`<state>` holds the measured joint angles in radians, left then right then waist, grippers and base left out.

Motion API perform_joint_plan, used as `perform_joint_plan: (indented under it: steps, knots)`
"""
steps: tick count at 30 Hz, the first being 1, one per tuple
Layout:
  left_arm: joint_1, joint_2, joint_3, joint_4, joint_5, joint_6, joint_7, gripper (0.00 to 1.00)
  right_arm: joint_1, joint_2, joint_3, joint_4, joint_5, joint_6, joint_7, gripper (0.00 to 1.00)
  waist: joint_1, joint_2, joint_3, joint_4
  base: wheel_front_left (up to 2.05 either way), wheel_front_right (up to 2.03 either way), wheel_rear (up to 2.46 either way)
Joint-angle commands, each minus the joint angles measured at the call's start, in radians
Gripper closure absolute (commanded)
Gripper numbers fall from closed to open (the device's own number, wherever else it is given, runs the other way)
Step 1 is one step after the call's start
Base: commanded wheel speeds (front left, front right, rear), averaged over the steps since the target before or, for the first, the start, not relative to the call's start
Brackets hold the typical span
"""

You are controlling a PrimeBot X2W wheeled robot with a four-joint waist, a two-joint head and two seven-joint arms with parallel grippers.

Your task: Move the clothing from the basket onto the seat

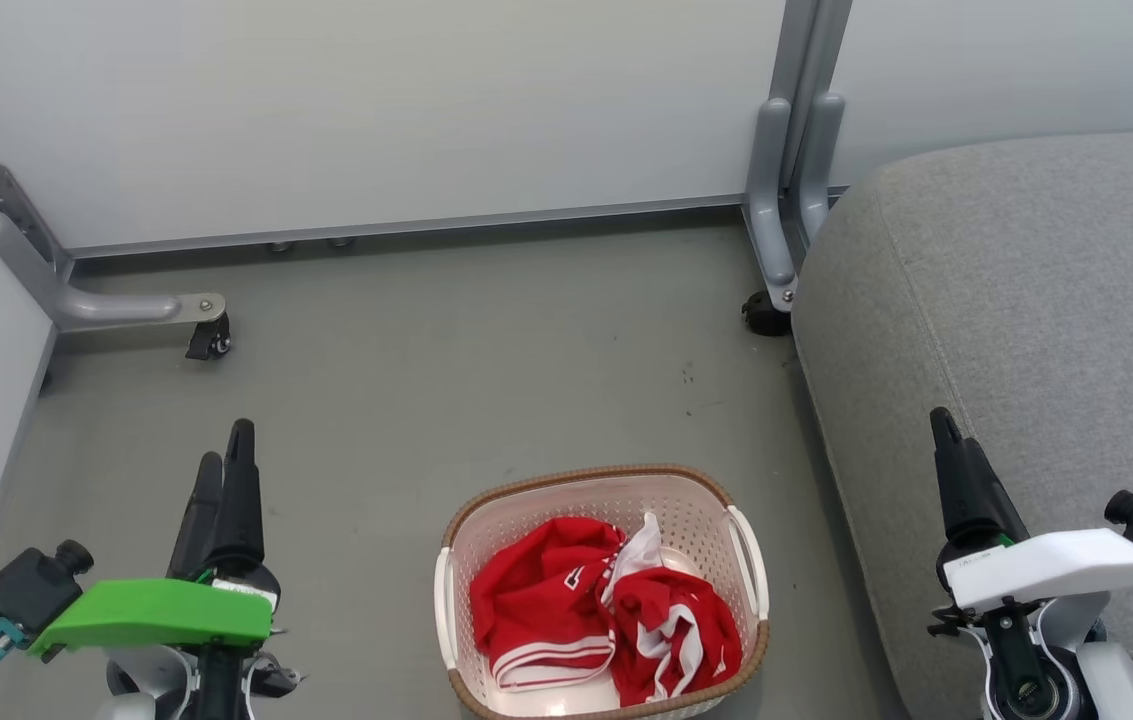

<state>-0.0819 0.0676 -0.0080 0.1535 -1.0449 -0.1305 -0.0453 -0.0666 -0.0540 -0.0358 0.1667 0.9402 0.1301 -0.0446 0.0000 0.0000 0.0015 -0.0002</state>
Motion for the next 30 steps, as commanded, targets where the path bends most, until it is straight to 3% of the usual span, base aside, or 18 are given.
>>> perform_joint_plan:
  steps: [1,30]
  knots:
    - [-0.006,0.011,-0.008,-0.018,0.045,0.000,-0.011,0.00,-0.007,-0.011,0.006,-0.020,-0.045,0.000,-0.012,0.00,0.0000,0.0000,-0.001,0.000,0.00,0.00,0.00]
    - [0.022,0.026,-0.067,0.025,0.485,0.000,-0.100,0.00,0.013,-0.010,0.057,-0.006,-0.487,0.001,-0.100,0.00,0.0000,0.0000,-0.008,0.001,0.00,0.00,0.00]
